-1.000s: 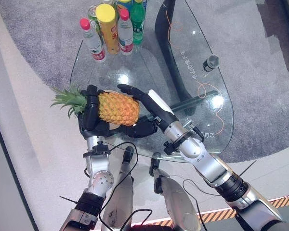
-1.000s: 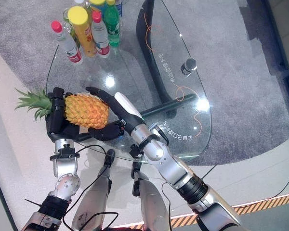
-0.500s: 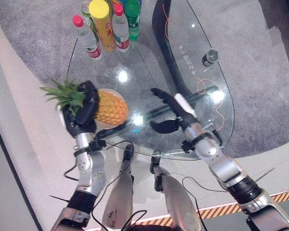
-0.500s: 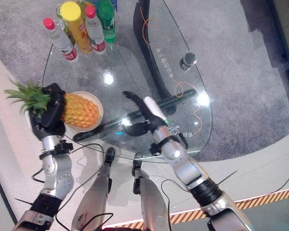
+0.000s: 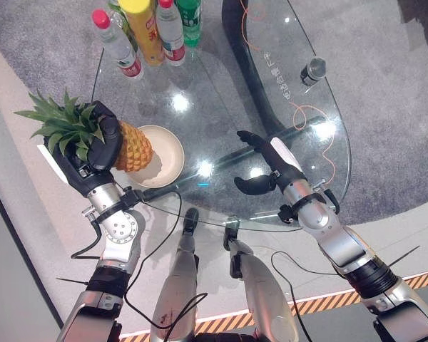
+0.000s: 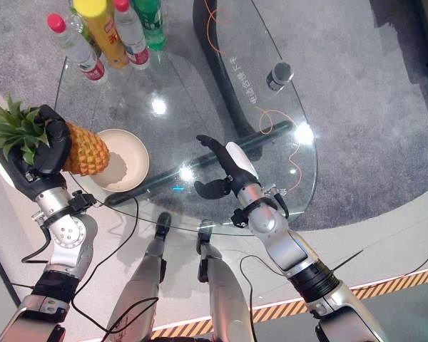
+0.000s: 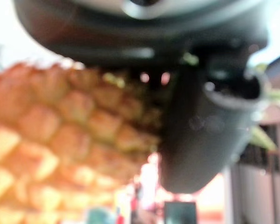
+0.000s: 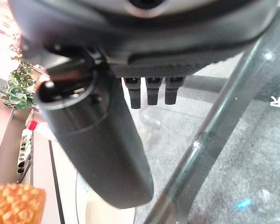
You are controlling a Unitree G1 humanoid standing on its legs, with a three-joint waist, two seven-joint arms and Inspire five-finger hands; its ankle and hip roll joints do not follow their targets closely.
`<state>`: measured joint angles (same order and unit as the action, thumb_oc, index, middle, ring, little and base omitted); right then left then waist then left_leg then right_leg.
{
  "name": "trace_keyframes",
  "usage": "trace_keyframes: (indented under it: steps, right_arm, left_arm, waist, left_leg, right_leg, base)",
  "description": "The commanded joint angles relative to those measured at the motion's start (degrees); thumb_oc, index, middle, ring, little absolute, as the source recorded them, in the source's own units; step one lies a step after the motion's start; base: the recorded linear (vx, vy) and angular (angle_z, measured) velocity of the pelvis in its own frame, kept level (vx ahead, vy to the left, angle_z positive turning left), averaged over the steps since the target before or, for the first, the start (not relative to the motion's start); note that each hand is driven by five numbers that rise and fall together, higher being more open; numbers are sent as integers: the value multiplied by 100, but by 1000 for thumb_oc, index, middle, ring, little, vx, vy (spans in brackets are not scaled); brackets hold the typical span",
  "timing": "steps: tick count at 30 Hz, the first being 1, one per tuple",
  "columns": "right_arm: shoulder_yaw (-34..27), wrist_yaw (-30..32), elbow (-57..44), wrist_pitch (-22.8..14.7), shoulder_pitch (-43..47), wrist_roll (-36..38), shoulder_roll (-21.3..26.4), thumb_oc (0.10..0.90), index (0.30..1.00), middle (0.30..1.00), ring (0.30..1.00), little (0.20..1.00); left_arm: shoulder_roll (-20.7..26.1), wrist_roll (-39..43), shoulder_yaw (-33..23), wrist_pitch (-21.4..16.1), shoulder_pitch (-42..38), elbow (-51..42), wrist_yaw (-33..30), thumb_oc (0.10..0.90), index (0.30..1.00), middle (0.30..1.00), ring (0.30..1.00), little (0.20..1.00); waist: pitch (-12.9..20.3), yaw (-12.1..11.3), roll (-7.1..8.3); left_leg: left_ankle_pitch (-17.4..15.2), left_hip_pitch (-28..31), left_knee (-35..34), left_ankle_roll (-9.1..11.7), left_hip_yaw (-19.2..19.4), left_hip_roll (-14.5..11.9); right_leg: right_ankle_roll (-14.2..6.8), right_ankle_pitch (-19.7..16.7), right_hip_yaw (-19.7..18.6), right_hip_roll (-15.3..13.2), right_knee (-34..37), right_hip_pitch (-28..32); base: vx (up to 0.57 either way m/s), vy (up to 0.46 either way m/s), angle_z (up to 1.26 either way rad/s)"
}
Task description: Pick up the fruit to the plate
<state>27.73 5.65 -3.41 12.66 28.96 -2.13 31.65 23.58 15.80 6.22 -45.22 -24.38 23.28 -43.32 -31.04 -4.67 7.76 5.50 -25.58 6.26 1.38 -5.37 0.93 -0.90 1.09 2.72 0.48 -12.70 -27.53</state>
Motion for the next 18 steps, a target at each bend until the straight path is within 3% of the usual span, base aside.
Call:
trace_keyframes:
  steps: [1,7,18]
  right_arm:
    - [36,-49,-742,-205,241,173,13,800,900,900,900,900]
    - [194,-155,-628,-129,400,334,-30,800,900,900,900,900]
    - [300,-277,-544,-189,508,393,58,800,900,900,900,900]
  left_arm:
    - [366,-640,-183,-857,-561,-466,-126,100,300,300,300,200]
    - [339,-880,-48,-789,-893,-125,-243,100,300,300,300,200]
    - [409,-1709,92,-702,-1408,469,-1147,100,300,300,300,200]
  waist:
    - [125,131,146]
    - [125,196,246]
    - [125,351,358]
  left_leg:
    - [-547,-381,604,-129,-218,307]
    - [-570,-797,805,-103,-200,304]
    - [-544,-1432,1057,-42,-158,299]
  right_leg:
    - [-318,-138,217,16,-170,-151]
    - [-325,-117,248,55,-358,-561]
    - [-291,-162,269,149,-549,-1190]
  base:
    - [-30,33,-1]
    - [-33,42,-1]
    - [-31,53,-2]
